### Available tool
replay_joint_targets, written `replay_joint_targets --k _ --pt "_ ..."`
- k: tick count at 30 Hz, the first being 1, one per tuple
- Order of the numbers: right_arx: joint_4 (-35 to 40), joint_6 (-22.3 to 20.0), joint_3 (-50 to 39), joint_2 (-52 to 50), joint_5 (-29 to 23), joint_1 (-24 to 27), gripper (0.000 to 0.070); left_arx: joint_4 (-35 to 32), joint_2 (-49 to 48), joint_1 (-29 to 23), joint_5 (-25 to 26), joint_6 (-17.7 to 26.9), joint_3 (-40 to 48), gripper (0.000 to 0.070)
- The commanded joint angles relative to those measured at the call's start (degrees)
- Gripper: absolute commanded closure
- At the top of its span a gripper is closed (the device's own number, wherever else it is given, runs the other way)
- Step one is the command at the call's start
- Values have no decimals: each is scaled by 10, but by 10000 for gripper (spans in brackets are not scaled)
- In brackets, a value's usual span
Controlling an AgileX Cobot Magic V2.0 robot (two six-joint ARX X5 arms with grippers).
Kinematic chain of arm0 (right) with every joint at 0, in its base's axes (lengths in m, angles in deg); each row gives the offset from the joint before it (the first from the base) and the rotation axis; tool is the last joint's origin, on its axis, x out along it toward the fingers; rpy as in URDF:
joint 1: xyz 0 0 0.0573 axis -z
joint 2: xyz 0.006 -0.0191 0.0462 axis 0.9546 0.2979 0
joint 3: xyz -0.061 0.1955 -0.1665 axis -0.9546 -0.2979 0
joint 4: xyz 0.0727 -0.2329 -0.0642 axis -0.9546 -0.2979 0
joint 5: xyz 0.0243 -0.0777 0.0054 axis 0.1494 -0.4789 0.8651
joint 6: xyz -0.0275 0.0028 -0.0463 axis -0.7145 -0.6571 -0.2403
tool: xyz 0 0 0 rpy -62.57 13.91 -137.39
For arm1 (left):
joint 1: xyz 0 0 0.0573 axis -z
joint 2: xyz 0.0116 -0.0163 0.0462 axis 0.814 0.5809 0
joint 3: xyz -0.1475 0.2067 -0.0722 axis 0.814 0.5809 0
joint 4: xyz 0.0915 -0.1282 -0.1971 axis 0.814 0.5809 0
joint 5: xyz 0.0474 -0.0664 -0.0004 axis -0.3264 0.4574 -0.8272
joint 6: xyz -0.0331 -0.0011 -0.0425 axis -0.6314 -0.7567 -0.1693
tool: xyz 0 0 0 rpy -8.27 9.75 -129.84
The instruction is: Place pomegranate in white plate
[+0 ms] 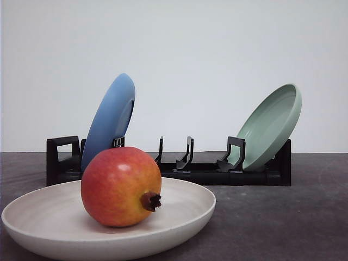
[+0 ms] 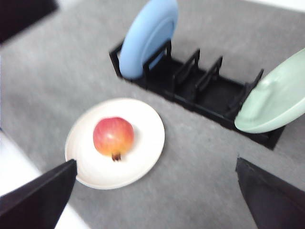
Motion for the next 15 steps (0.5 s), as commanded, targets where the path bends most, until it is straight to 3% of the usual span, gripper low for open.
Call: replay_joint_targets --k 1,5,6,7,8,9,10,15 --pt "26 27 -22 -27 -2 -4 0 -5 2 9 -3 0 -7 144" --pt "43 21 -47 -71 -3 -4 0 -6 2 9 -7 0 -7 146" --pt "43 19 -47 -74 -4 -4 0 -6 2 9 -9 0 -7 164" --pt "42 18 -47 -75 -3 -4 27 -5 2 9 -12 1 -7 249" --pt "39 18 -47 -75 -3 -4 199 -5 2 9 -16 3 -7 496" --pt "35 18 -47 -75 -2 -4 496 -5 2 9 -18 5 -7 667" --pt "33 14 -47 -73 -2 -4 672 -5 2 9 -20 6 -8 694" --pt "35 10 -48 -69 -8 -4 700 -6 2 9 -22 6 -8 700"
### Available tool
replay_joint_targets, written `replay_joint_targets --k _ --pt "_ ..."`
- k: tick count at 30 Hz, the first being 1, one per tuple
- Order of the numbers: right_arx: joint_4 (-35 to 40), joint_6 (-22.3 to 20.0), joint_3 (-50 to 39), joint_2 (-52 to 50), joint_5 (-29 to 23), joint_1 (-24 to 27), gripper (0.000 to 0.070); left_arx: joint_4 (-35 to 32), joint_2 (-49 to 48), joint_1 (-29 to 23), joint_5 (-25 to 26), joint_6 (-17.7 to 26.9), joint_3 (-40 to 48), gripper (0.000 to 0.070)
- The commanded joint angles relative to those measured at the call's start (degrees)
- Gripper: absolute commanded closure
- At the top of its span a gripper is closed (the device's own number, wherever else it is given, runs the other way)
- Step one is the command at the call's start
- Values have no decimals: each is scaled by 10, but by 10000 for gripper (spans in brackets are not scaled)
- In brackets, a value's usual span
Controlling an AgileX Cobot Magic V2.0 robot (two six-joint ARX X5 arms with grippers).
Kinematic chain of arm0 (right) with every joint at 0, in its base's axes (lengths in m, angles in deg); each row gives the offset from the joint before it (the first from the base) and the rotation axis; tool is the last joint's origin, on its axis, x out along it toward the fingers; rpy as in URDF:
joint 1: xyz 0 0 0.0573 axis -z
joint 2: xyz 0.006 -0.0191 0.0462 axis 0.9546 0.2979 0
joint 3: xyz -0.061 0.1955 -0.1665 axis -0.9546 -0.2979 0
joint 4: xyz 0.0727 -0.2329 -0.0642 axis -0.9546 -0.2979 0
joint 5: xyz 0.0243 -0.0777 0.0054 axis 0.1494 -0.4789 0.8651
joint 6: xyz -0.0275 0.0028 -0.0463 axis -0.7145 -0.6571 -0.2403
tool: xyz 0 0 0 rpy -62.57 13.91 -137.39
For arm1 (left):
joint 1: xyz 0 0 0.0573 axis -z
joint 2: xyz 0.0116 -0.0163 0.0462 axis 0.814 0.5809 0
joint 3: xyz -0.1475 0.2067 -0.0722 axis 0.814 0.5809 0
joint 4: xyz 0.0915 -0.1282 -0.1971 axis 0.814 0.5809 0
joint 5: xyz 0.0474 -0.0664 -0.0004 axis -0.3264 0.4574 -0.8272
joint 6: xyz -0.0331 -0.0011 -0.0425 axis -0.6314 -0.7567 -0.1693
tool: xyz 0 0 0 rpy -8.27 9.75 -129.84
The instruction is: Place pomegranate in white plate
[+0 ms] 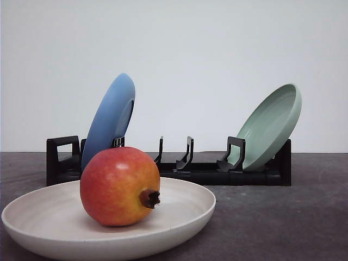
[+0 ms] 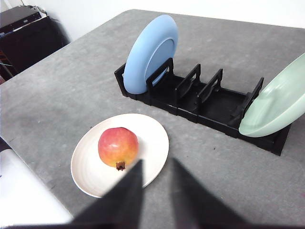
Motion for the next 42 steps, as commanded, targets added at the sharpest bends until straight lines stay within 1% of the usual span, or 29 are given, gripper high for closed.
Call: replay_joint_targets --k 1,21,23,25,29,31,33,34,36,38,40,42 --pt "6 -6 6 3 -4 -4 700 -6 2 9 -4 5 -8 700" --pt "6 -6 6 2 -5 -4 700 -8 0 8 -4 5 -3 700" --pt "7 -6 6 2 -5 -4 700 -7 2 -12 -2 5 -1 700" --pt "7 -6 6 2 -5 -4 700 -8 2 -52 16 5 3 700" --pt "8 -6 6 2 -5 -4 700 -24 -3 -185 19 10 38 700" --pt "9 -6 6 2 -4 -4 700 -57 -12 -261 18 43 73 700" --pt "9 -6 6 2 -4 -4 700 -128 -26 -341 23 86 127 700" --pt "9 -6 6 2 -4 -4 700 -171 -34 -377 35 109 157 700" --pt "9 -6 6 2 -5 -4 700 -270 -57 -456 85 171 227 700" --pt "9 -6 6 2 -5 -4 700 -348 -82 -524 149 221 290 700" --pt "9 -6 6 2 -4 -4 700 -412 -107 -584 207 259 347 700" --pt "9 -6 6 2 -4 -4 700 -465 -129 -633 247 286 399 700"
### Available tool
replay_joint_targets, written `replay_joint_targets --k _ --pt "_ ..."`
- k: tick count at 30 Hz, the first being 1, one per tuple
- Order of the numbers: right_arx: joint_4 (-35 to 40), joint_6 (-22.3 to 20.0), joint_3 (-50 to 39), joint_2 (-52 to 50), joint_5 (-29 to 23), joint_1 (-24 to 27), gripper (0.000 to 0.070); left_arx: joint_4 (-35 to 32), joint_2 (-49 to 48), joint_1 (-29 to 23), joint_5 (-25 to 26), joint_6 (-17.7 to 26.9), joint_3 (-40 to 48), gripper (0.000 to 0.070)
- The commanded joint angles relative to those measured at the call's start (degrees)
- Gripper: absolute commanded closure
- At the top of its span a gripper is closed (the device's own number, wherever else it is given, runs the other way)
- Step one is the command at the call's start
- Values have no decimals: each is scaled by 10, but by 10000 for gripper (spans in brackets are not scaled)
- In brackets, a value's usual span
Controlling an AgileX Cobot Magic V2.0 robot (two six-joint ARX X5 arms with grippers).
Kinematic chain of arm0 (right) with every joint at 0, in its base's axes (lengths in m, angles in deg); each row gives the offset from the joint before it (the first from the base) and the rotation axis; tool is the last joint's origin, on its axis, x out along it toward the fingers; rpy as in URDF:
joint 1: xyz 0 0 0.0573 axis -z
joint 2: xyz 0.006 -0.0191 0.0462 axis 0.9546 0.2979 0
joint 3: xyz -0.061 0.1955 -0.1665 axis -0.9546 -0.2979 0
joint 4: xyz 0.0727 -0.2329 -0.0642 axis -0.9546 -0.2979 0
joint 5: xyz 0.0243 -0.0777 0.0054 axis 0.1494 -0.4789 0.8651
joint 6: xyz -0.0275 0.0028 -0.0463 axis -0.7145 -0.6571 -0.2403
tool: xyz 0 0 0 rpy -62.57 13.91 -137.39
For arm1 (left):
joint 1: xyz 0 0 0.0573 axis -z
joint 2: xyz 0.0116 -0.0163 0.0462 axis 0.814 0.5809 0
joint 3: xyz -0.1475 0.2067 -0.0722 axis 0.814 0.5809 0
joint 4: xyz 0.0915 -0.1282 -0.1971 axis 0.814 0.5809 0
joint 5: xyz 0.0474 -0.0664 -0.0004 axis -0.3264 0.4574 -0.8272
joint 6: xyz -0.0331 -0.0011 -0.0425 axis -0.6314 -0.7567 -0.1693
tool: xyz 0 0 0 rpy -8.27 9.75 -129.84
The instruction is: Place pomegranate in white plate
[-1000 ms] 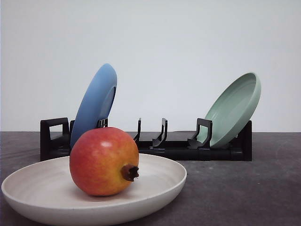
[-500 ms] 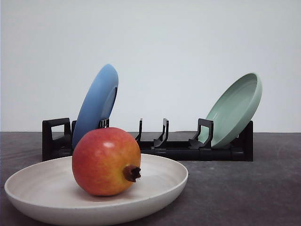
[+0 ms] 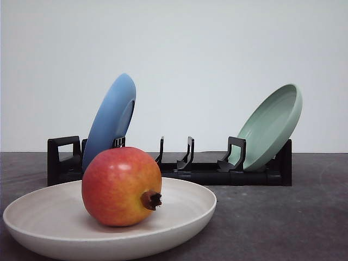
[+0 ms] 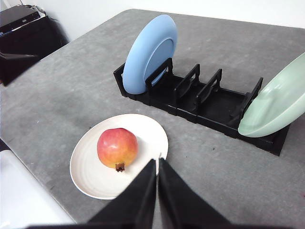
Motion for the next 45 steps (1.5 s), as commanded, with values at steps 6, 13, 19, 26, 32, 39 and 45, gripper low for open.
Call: replay_joint_targets --k 6,13,19,26,32,39,45 --pt "8 -6 6 2 -1 -4 700 -87 -28 -88 35 80 107 700" --pt "8 -6 6 2 -1 -4 700 -94 -55 -108 35 84 147 700" --pt "10 -6 6 2 0 -4 700 -82 -91 -128 35 86 150 700" --pt "10 -6 6 2 0 -4 700 -77 -104 -129 35 88 150 700" --pt "10 -6 6 2 0 -4 700 -38 -104 -129 35 89 150 700" --pt "10 -6 6 2 -1 -4 700 -40 -104 -128 35 86 150 700" --pt "10 -6 6 2 0 -4 700 -40 -104 -127 35 86 150 700"
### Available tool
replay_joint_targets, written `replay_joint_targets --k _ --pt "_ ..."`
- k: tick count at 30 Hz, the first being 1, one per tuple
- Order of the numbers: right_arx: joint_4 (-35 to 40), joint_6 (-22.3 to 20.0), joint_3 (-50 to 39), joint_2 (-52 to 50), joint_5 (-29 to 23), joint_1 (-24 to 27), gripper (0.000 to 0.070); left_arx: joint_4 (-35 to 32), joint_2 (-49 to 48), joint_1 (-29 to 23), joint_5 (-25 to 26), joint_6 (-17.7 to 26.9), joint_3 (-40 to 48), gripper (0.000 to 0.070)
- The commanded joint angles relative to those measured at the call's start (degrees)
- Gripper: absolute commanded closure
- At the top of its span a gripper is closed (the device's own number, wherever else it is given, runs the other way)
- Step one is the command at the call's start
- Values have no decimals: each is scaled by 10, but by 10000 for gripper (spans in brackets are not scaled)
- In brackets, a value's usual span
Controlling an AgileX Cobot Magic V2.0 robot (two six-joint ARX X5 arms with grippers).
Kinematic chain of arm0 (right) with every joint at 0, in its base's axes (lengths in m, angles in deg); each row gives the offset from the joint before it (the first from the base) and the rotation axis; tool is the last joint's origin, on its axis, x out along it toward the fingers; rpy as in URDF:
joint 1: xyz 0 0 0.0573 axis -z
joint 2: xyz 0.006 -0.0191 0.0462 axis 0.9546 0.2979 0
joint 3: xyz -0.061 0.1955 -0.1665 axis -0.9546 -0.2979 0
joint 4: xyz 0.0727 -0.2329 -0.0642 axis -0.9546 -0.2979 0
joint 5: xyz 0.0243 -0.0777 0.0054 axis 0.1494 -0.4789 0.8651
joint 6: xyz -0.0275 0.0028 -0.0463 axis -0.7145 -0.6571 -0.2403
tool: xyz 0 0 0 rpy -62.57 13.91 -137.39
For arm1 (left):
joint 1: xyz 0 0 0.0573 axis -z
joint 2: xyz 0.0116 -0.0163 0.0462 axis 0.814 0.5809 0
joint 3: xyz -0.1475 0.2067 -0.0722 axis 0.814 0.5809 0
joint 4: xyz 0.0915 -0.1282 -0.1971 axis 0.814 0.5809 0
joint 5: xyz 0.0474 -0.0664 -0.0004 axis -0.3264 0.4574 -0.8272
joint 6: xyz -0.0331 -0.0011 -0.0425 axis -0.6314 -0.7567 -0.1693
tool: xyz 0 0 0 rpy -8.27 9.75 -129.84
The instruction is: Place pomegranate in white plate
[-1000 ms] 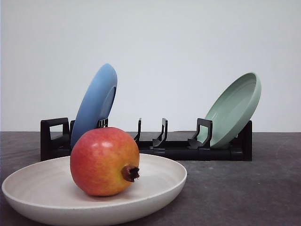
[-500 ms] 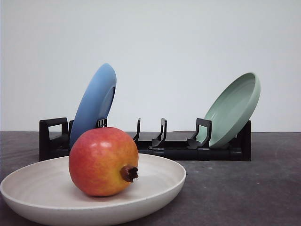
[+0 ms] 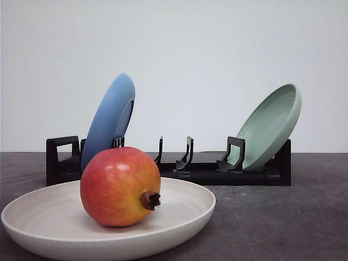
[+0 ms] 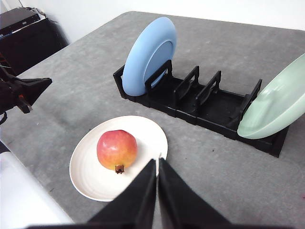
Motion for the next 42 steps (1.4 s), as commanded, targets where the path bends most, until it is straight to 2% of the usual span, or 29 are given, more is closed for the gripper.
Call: replay_joint_targets --k 1,17,20,24,28,32,35,39,42 --pt "6 -6 6 2 0 -4 700 2 -1 1 2 2 6 700" --pt "8 -6 5 -1 -3 5 700 2 -1 1 2 2 6 700" --pt "9 -16 3 -3 10 60 700 2 -1 1 2 2 6 700" --pt "43 -89 -46 -15 10 166 700 2 -1 1 2 2 6 700" --pt "203 -154 -174 -52 10 262 700 2 -1 1 2 2 6 700" --pt "392 -180 -316 -93 4 331 700 2 -1 1 1 2 6 700" --pt "476 -187 -397 -119 -9 369 700 2 -1 1 1 2 6 700" --pt "503 -186 -457 -149 -9 405 700 2 -1 1 2 2 6 700" --pt "463 -186 -461 -167 -9 418 700 2 -1 1 1 2 6 700"
